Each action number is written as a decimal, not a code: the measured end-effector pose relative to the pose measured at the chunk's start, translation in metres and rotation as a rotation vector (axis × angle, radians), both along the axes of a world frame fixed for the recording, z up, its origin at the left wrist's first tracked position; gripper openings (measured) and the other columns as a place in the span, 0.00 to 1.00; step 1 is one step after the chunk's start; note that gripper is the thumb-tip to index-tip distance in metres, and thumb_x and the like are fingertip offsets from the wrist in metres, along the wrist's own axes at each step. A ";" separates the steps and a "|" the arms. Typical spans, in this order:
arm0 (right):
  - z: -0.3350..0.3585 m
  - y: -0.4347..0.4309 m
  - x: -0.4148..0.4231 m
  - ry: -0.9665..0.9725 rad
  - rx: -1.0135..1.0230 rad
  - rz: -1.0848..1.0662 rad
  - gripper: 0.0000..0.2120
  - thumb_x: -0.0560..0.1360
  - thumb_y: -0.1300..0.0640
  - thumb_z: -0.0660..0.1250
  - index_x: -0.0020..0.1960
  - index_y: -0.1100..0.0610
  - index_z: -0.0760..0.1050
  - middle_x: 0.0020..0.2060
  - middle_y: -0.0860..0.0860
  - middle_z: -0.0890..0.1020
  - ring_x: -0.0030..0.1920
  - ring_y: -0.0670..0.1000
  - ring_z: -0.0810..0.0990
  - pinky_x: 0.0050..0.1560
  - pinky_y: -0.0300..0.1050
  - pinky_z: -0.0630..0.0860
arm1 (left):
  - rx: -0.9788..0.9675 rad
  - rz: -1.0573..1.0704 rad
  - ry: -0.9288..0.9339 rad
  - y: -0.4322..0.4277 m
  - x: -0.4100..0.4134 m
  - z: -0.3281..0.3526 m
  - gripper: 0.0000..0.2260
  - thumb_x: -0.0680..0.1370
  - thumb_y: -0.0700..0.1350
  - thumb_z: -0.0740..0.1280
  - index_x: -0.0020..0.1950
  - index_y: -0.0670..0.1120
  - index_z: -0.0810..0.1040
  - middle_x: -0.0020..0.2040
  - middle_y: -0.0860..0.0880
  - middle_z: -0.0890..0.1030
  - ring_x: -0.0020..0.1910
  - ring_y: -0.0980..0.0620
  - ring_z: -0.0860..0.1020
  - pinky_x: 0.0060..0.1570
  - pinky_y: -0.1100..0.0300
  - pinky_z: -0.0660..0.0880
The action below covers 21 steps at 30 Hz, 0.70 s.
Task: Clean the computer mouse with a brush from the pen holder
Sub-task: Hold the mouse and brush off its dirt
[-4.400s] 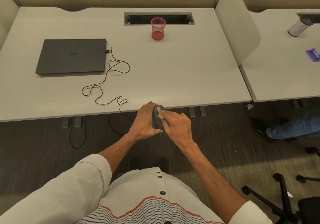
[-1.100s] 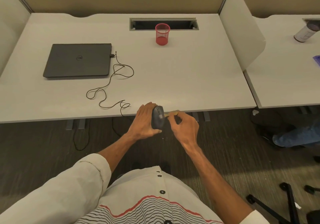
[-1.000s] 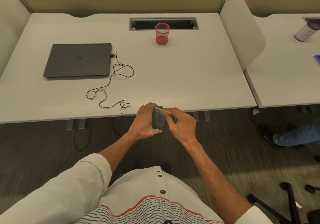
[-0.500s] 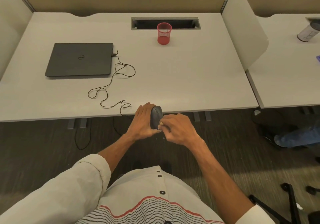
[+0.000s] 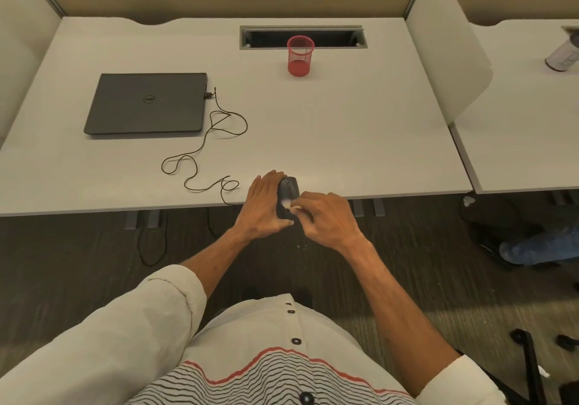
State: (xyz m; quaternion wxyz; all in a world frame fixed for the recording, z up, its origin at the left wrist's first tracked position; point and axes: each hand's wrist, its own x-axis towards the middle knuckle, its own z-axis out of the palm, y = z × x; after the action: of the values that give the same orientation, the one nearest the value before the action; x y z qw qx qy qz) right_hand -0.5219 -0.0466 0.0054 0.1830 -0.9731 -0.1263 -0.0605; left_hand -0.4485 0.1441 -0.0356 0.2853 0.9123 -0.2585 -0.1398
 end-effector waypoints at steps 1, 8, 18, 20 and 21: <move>0.001 -0.001 0.000 0.014 0.015 0.007 0.10 0.84 0.49 0.68 0.51 0.51 0.87 0.42 0.46 0.87 0.37 0.48 0.82 0.41 0.48 0.81 | -0.010 0.005 0.000 0.001 0.001 0.000 0.51 0.72 0.58 0.82 0.85 0.44 0.57 0.85 0.45 0.61 0.87 0.45 0.57 0.87 0.42 0.49; 0.003 -0.006 0.004 -0.054 0.143 -0.068 0.10 0.83 0.48 0.70 0.59 0.50 0.87 0.51 0.45 0.88 0.43 0.47 0.85 0.44 0.47 0.85 | -0.013 -0.013 0.033 0.003 0.003 0.001 0.52 0.71 0.56 0.83 0.85 0.43 0.57 0.85 0.45 0.61 0.87 0.45 0.57 0.88 0.43 0.49; -0.007 -0.004 -0.011 0.053 0.052 0.018 0.10 0.82 0.47 0.67 0.50 0.47 0.86 0.43 0.43 0.87 0.39 0.43 0.81 0.44 0.49 0.86 | -0.011 -0.022 0.043 0.003 -0.003 -0.002 0.52 0.71 0.58 0.83 0.85 0.43 0.58 0.85 0.44 0.61 0.87 0.44 0.58 0.88 0.43 0.49; -0.008 -0.004 -0.014 0.083 0.056 0.034 0.10 0.82 0.47 0.66 0.49 0.47 0.86 0.41 0.43 0.86 0.38 0.44 0.81 0.44 0.49 0.86 | -0.012 -0.013 0.050 0.003 -0.006 -0.003 0.52 0.71 0.59 0.83 0.85 0.44 0.58 0.85 0.44 0.62 0.86 0.45 0.59 0.88 0.42 0.50; -0.008 -0.005 -0.015 0.080 0.074 0.032 0.10 0.82 0.47 0.67 0.50 0.47 0.86 0.42 0.43 0.87 0.39 0.44 0.82 0.45 0.48 0.86 | -0.009 -0.013 0.055 0.004 -0.007 -0.004 0.52 0.71 0.59 0.83 0.85 0.44 0.58 0.85 0.44 0.62 0.86 0.44 0.59 0.88 0.42 0.50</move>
State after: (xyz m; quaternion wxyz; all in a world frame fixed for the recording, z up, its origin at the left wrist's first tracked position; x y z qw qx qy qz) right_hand -0.5370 -0.0512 -0.0030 0.2246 -0.9652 -0.1321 -0.0233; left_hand -0.4551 0.1480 -0.0392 0.2955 0.9050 -0.2574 -0.1654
